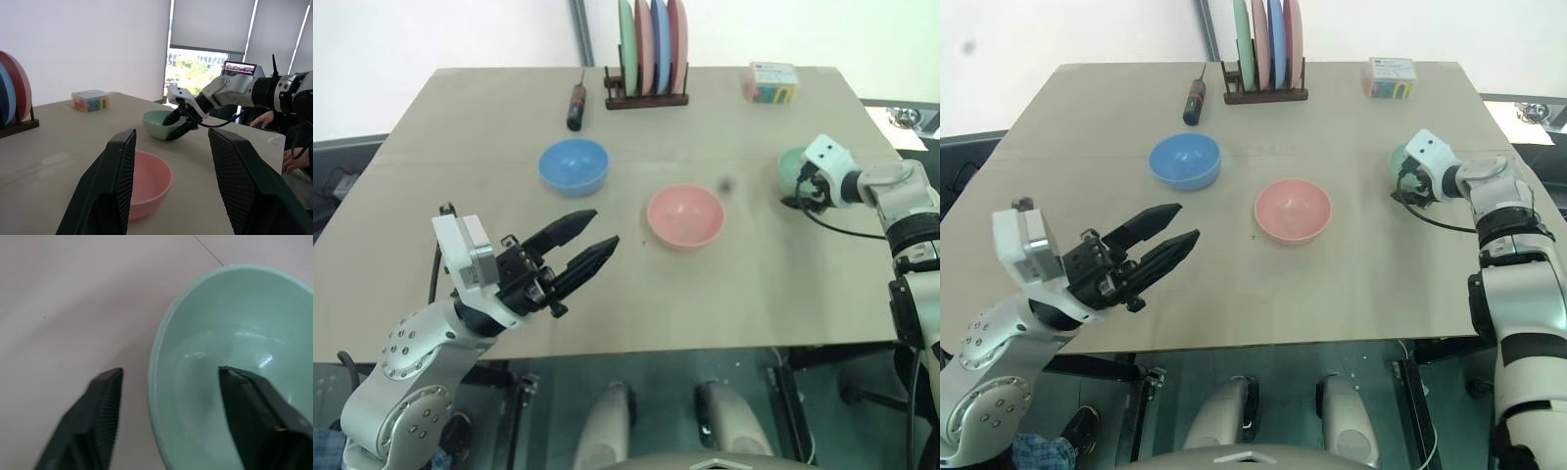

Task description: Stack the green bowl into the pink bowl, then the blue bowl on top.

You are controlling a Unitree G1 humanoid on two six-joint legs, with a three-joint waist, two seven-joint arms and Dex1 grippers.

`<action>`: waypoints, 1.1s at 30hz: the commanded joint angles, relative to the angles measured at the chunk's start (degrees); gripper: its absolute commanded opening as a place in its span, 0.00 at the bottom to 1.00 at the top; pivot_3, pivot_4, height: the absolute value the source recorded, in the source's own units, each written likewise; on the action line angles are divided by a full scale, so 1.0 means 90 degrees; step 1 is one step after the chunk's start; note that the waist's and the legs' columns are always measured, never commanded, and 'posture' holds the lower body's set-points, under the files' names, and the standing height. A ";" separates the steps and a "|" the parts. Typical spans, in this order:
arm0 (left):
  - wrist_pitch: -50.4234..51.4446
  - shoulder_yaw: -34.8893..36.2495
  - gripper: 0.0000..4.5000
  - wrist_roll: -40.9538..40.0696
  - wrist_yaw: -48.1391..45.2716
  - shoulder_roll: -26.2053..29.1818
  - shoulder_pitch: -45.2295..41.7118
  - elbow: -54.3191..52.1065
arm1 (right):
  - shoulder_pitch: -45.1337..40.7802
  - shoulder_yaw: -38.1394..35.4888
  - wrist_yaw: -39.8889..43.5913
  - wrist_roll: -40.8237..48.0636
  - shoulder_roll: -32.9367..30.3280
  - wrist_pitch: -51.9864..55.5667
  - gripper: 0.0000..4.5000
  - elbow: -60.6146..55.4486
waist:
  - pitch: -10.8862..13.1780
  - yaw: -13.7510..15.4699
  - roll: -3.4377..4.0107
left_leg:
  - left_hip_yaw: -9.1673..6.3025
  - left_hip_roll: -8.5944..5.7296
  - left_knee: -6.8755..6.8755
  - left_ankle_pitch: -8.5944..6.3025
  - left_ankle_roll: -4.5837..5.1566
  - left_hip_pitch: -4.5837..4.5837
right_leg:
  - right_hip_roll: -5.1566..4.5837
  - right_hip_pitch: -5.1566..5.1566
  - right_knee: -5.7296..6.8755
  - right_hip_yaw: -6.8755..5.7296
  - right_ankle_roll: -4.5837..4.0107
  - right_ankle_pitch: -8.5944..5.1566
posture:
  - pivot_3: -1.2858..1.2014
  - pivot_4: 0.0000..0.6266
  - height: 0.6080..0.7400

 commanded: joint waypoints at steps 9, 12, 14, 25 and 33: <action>-0.0070 0.0203 0.55 0.0005 -0.0019 0.0081 0.0184 -0.0203 | -0.0215 -0.0080 0.0041 -0.0051 0.0041 -0.0272 0.02 0.0040 | 0.0000 0.0003 0.0001 | -0.0001 0.0000 0.0000 0.0000 0.0000 0.0000 | 0.0000 0.0000 0.0002 -0.0001 0.0002 0.0001 | 0.52 0.24 1.00; -0.0090 0.0256 0.55 0.0018 -0.0032 0.0100 0.0207 -0.0203 | -0.0250 0.0039 0.0123 -0.0137 0.0048 -0.0479 0.02 -0.0328 | 0.0001 0.0003 0.0001 | 0.0000 0.0000 0.0000 0.0000 0.0000 0.0000 | 0.0000 0.0000 0.0001 0.0000 0.0002 0.0001 | 0.52 0.24 1.00; -0.0101 0.0314 0.55 0.0012 -0.0044 0.0108 0.0247 -0.0185 | -0.0317 -0.0015 0.0494 0.0036 0.0128 -0.0311 0.02 -0.0923 | 0.0001 -0.0006 0.0002 | 0.0000 0.0000 0.0000 0.0000 0.0000 0.0000 | 0.0000 0.0000 0.0001 0.0000 0.0002 0.0001 | 0.52 0.24 1.00; -0.0088 0.0255 0.55 0.0172 -0.0073 0.0117 0.0220 -0.0092 | 0.1251 0.0526 0.2588 0.1747 0.0322 0.2775 0.02 -0.7564 | 0.0025 0.0081 0.0041 | -0.0032 0.0004 -0.0011 0.0000 0.0000 -0.0008 | 0.0000 0.0000 0.0005 -0.0034 0.0003 0.0000 | 0.52 0.24 1.00; -0.0090 0.0269 0.55 0.0233 -0.0135 0.0126 0.0182 -0.0029 | 0.1529 0.0773 0.2313 0.1825 0.0330 0.3035 0.34 -0.8091 | 0.0025 0.0056 0.0040 | -0.0025 0.0001 0.0016 0.0000 0.0000 -0.0006 | -0.0002 0.0004 0.0010 -0.0028 -0.0020 -0.0013 | 0.52 0.24 1.00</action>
